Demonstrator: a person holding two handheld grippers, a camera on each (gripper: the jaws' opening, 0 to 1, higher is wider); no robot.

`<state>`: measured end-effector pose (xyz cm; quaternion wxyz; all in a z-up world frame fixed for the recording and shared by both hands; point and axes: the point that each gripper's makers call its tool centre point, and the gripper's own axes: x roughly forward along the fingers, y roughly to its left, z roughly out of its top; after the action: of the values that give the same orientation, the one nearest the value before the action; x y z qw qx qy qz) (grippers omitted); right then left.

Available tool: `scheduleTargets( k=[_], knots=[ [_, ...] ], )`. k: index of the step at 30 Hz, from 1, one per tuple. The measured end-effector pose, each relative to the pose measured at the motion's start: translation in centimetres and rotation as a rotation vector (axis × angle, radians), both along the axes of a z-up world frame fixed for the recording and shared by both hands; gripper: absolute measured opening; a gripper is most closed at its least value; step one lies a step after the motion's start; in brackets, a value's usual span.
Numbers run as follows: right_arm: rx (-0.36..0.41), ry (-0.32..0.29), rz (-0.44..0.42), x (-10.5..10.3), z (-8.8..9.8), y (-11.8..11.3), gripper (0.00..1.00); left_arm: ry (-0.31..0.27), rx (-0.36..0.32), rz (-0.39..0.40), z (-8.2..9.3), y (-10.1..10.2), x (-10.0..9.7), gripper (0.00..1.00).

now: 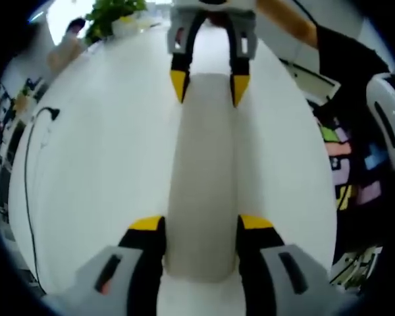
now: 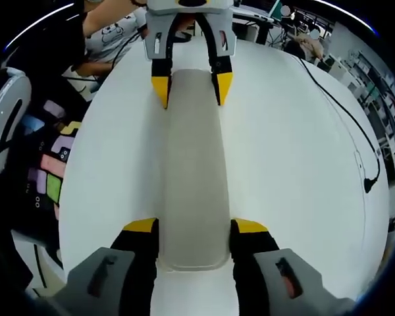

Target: Arrange the utensils inside the cutlery case until each visible utensil rests in its matching compartment.

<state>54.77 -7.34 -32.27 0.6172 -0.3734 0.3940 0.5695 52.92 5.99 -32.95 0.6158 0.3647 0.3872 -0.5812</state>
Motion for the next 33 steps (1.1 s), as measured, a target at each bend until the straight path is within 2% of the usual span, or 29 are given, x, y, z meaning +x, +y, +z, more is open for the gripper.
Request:
scheduleTargets(
  k=[5,8,11,14,16,17,19,20,21,22,24,27,30,33],
  knots=[
    [0.029,-0.032,-0.021,-0.4,0.2,-0.6,0.51,0.002,0.006,0.003,0.1,-0.2,-0.1,0.45],
    [0.110,-0.080,-0.091,-0.1,1.2,-0.9,0.54,0.003,0.004,0.002,0.1,-0.3,0.0,0.45],
    [0.258,-0.128,-0.156,-0.3,3.2,-0.5,0.55,0.004,-0.004,0.003,0.2,-0.3,0.1,0.45],
    [0.393,-0.240,-0.240,0.0,6.0,-1.1,0.55,0.003,-0.009,0.003,0.2,-0.4,0.0,0.45],
    [0.510,-0.289,-0.337,-0.1,8.0,-1.8,0.55,0.003,-0.009,0.003,0.0,-0.5,-0.3,0.45],
    [0.543,-0.324,-0.377,-0.1,8.9,-2.6,0.55,0.003,-0.009,0.003,0.0,-0.5,-0.4,0.45],
    [0.615,-0.440,-0.482,0.4,11.1,-4.6,0.55,0.003,-0.006,0.004,-0.1,-0.6,-0.7,0.45],
    [0.636,-0.474,-0.520,0.5,11.7,-5.3,0.56,0.002,-0.006,0.004,-0.2,-0.6,-0.9,0.45],
    [0.663,-0.530,-0.586,0.6,12.6,-6.8,0.56,0.003,-0.006,0.004,-0.2,-0.6,-1.0,0.45],
    [0.678,-0.556,-0.623,0.5,13.1,-7.6,0.57,0.003,-0.008,0.004,-0.3,-0.6,-1.1,0.45],
    [0.758,-0.647,-0.716,0.1,14.8,-9.9,0.60,0.004,-0.011,0.003,-0.3,-0.6,-1.0,0.45],
    [0.885,-0.705,-0.802,-1.0,16.5,-12.1,0.66,0.004,-0.015,0.003,-0.3,-0.6,-0.9,0.46],
    [0.955,-0.755,-0.917,-2.0,17.2,-14.8,0.66,0.006,-0.015,0.005,-0.1,-0.6,-0.2,0.46],
    [0.994,-0.799,-0.983,-3.0,17.3,-16.9,0.69,0.006,-0.014,0.005,0.0,-0.6,0.5,0.46]
  ],
)
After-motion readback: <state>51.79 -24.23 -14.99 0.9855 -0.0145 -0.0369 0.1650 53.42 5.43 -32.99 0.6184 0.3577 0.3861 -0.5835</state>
